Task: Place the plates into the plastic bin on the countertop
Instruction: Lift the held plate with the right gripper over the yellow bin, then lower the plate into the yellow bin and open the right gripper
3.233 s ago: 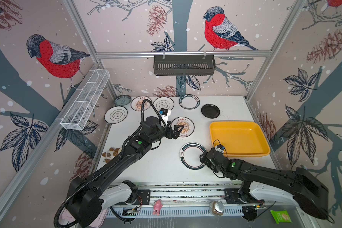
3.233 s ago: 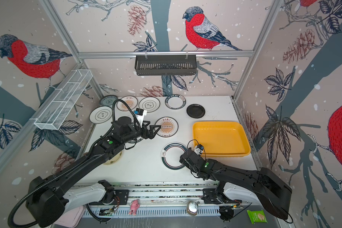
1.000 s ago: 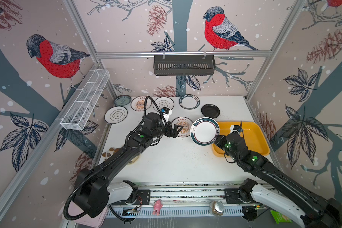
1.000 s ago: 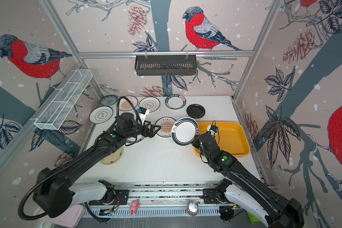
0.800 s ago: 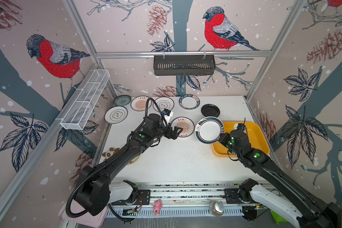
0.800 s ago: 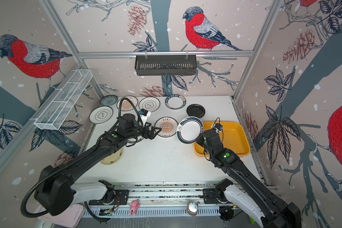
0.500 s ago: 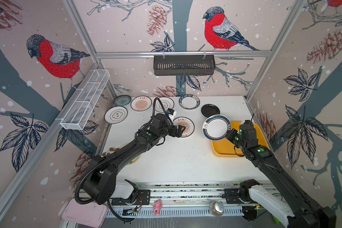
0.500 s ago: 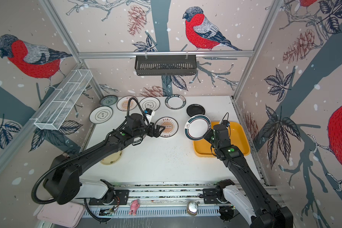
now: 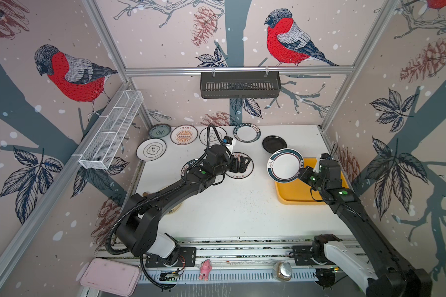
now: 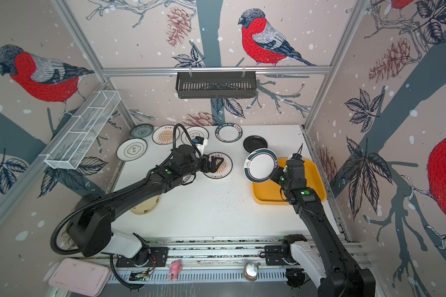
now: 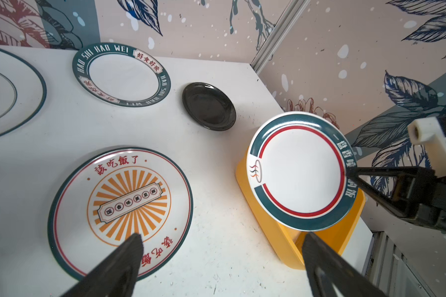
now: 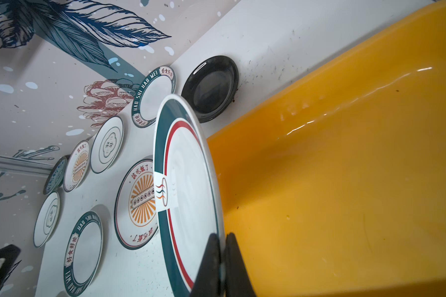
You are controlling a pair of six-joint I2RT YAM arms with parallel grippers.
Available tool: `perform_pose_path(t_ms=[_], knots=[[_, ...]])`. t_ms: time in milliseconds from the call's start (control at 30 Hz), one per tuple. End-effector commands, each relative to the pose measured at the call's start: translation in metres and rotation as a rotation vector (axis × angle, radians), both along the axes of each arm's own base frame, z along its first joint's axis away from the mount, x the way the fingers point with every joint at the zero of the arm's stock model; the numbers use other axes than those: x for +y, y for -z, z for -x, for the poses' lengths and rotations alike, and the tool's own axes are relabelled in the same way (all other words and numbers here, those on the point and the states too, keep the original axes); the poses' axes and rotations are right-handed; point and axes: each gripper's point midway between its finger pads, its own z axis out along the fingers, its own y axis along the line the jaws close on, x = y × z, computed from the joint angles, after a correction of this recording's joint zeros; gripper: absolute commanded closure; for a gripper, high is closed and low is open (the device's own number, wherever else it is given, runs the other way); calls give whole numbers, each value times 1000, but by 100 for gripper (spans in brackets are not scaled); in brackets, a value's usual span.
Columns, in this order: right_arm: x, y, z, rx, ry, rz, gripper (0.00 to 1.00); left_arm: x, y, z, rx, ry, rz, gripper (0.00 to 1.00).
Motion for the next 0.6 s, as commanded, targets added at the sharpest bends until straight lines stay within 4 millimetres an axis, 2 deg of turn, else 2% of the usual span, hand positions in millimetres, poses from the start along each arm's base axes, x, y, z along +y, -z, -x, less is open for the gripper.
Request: perform_pose_path(t_ms=[0,167,333,567], knots=[[-7,-7,-4,-22,42,5,100,-7,-16,-5,-91,34,11,4],[-16,-6,10,-13,130,-41,100,-25,-20,-10,-143,102,48,3],[-40,-19,27,-34,259,-39,100,-44,-15,-13,-152,195,45,4],[-52,-12,30,0,285,-53,100,-52,-12,15,-146,334,106,3]])
